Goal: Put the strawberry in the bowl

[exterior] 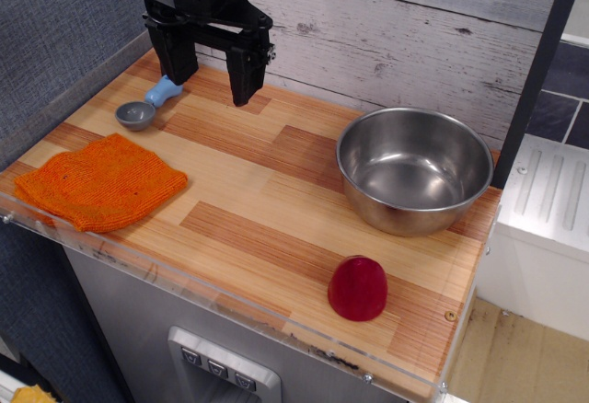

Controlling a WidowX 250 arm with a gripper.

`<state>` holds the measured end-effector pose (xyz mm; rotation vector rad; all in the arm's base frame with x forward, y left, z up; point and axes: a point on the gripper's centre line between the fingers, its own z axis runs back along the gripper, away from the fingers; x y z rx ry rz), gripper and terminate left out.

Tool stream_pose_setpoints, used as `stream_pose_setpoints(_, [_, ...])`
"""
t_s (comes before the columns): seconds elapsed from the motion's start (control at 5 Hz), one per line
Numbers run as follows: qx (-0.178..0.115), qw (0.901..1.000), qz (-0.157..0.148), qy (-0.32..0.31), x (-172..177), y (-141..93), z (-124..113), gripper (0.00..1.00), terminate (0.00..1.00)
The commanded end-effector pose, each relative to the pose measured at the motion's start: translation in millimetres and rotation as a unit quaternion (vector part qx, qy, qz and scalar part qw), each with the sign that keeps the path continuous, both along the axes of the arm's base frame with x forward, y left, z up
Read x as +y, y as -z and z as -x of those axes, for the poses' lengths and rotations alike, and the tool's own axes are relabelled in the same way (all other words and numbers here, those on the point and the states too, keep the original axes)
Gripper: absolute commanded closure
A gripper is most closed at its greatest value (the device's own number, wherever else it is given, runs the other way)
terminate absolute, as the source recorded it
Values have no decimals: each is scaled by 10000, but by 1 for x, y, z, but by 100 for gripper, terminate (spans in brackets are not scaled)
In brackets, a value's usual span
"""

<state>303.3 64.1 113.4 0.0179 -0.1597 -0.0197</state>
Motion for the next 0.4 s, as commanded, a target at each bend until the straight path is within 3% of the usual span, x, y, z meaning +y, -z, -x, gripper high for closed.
stream_pose_setpoints(0.0, [0, 10000, 0, 0, 0, 0, 0, 0, 0])
stream_pose_setpoints(0.2, [-131, 9996, 25, 261, -33, 4, 3, 0, 0])
